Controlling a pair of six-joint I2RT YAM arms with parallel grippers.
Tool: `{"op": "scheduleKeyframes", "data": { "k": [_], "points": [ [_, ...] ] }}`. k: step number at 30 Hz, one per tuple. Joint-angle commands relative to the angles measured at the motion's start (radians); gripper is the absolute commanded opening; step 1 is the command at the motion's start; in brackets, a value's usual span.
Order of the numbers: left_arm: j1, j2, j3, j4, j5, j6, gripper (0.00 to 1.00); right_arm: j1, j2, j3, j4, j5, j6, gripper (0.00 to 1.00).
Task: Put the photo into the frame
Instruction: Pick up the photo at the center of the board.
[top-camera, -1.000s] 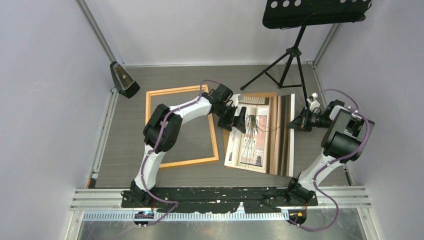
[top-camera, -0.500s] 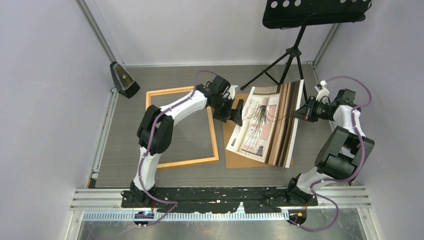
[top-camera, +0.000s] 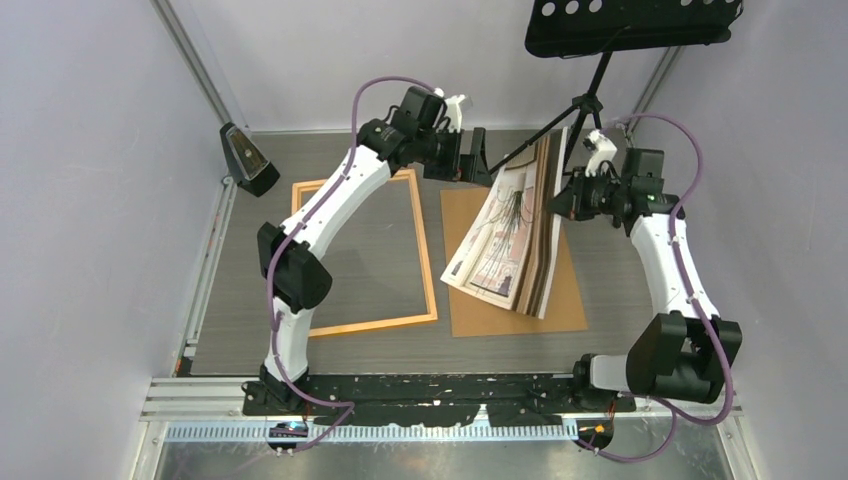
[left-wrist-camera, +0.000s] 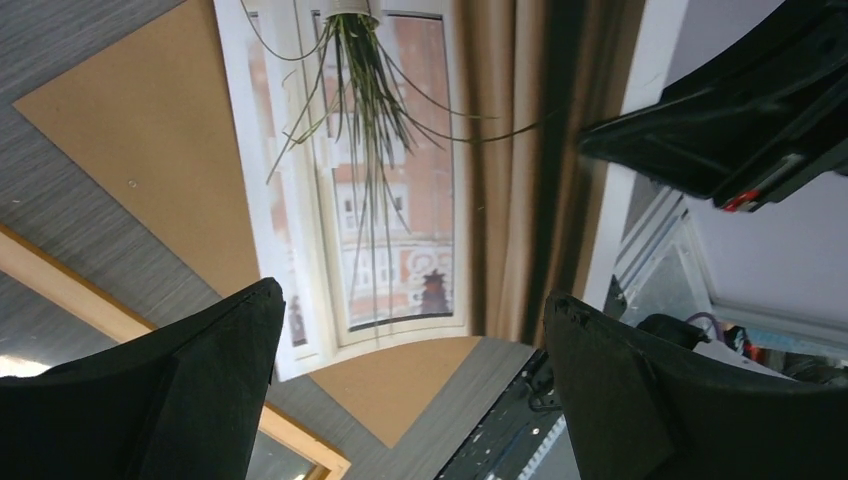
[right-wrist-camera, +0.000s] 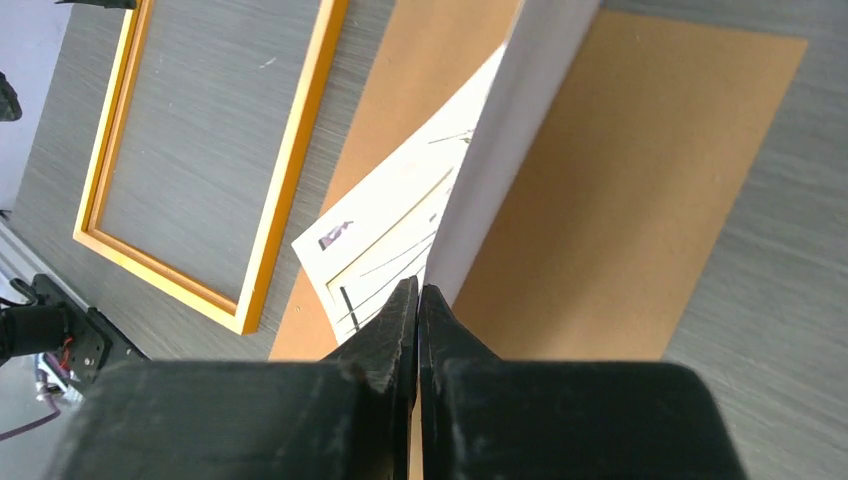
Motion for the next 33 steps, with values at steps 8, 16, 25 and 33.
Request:
{"op": "scheduleKeyframes", "data": {
  "k": [8, 16, 25, 33],
  "points": [
    [-0.002, -0.08, 0.073, 0.081, -0.01, -0.213, 0.99, 0.28, -0.035, 0.103, 0.147, 0.264, 0.138, 0.06],
    [0.002, -0.058, 0.067, 0.123, 0.021, -0.302, 0.99, 0.408, -0.009, 0.137, 0.158, 0.36, 0.127, 0.06],
    [0.056, -0.149, -0.022, 0.106, 0.0, -0.283, 1.0, 0.467, -0.039, 0.163, 0.101, 0.373, 0.123, 0.06],
    [0.093, -0.235, -0.103, 0.093, -0.002, -0.239, 1.0, 0.467, -0.108, 0.173, -0.026, 0.461, 0.098, 0.06]
  ]
}}
